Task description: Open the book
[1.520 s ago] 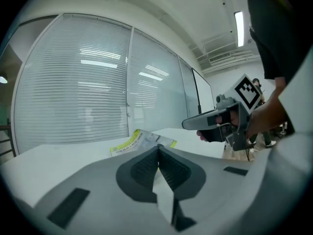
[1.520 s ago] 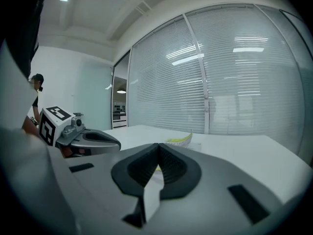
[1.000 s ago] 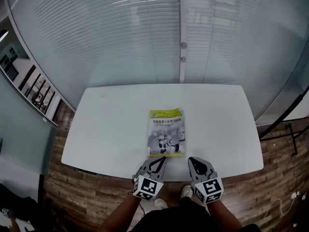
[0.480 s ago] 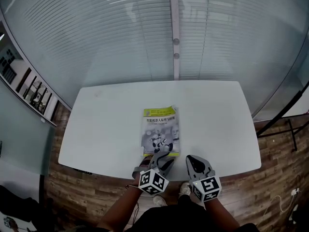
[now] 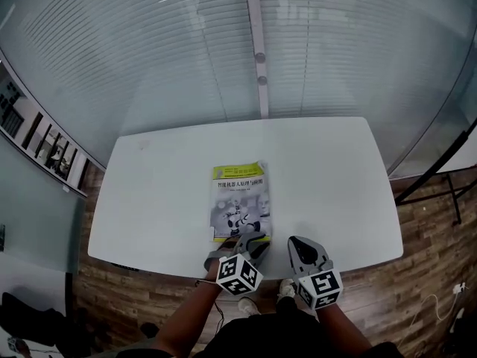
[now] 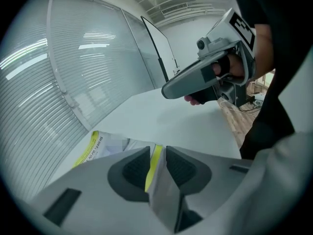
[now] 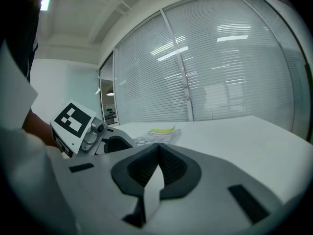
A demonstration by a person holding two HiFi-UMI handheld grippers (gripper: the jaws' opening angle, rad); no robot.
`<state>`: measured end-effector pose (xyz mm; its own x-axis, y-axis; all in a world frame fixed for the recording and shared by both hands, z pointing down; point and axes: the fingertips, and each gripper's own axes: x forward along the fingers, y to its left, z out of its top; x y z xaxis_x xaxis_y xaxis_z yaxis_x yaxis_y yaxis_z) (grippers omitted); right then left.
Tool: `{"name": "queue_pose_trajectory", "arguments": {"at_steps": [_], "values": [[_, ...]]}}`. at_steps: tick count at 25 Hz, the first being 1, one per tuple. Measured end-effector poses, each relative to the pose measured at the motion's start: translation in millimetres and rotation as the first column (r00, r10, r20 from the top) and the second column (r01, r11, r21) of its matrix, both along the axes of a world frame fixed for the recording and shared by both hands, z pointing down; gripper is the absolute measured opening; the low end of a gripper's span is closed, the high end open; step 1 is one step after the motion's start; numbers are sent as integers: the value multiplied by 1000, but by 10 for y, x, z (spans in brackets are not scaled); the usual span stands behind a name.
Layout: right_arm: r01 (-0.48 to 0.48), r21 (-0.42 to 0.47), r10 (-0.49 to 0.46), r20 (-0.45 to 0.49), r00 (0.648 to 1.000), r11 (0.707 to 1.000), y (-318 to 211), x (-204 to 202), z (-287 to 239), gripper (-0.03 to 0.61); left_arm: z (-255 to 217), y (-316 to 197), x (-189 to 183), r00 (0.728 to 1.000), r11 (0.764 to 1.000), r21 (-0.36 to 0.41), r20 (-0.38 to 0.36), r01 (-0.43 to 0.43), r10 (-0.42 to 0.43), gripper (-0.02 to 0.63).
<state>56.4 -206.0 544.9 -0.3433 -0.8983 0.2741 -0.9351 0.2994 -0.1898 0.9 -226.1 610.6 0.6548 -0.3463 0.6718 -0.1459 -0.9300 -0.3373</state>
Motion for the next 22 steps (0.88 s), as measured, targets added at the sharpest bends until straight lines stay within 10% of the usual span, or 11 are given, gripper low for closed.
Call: {"name": "queue_pose_trajectory", "arguments": {"at_steps": [22], "values": [[33,50,-35,21,999,998,-80,22,-35,6,78,0,17,996,998,-44,84,-35,38,113]]}}
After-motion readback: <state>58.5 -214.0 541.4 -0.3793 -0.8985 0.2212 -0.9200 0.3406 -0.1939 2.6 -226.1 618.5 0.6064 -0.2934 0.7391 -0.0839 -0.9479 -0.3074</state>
